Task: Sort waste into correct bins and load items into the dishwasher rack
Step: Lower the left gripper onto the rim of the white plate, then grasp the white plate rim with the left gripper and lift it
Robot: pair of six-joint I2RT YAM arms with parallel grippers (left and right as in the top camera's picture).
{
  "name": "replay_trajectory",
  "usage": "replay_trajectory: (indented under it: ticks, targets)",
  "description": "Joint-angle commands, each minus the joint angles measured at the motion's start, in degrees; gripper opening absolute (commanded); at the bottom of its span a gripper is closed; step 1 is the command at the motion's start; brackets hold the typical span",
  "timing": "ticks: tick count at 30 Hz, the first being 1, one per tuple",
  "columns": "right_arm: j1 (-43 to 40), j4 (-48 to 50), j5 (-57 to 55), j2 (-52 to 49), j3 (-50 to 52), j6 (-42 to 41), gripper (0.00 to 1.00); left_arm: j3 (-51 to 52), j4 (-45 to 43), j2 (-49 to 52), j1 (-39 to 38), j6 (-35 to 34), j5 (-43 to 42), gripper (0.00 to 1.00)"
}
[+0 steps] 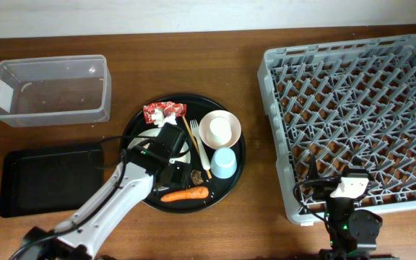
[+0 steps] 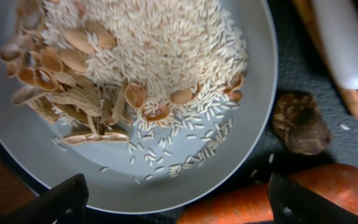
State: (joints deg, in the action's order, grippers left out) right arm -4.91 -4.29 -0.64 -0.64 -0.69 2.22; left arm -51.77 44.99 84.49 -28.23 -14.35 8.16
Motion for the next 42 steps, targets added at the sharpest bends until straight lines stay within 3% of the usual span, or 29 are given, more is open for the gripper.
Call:
replay_trajectory:
  ticks: [1, 3, 6, 23, 27, 33, 37, 42]
  targets:
    - [-0.4, -0.3, -0.7, 0.2, 0.4, 0.3, 0.99, -0.9, -0.2, 2.3, -0.7, 1.5, -0.4, 0.91]
    - [-0.4, -0.3, -0.7, 0.2, 0.4, 0.3, 0.99, -0.9, -0.5, 2.9, -1.9, 2.6, -0.4, 0.89]
    - [-0.4, -0.3, -0.7, 0.2, 0.4, 0.3, 0.99, -0.8, -1.2, 3.1, -4.4, 2.7, -0.2, 0.79]
    - [-0.4, -0.3, -0.7, 0.2, 0.4, 0.3, 0.99, -0.8, -5.6, 8.5, -5.3, 2.2, 2.2, 0.79]
    - [-0.4, -0.3, -0.7, 0.2, 0.4, 0.3, 0.99, -0.8, -5.8, 10.2, -5.3, 2.2, 2.2, 0.72]
    - [-0.4, -0.3, -0.7, 0.2, 0.4, 0.3, 0.99, -0.8, -6.3, 11.7, -5.3, 2.2, 2.2, 0.71]
    - [-0.4, -0.3, -0.7, 0.2, 0.4, 0.3, 0.99, -0.8, -6.4, 11.7, -5.3, 2.2, 2.4, 0.56]
    - [-0.4, -0.3, -0.7, 0.2, 0.4, 0.3, 0.99, -0.8, -6.6, 11.7, -5.3, 1.5, 2.3, 0.52]
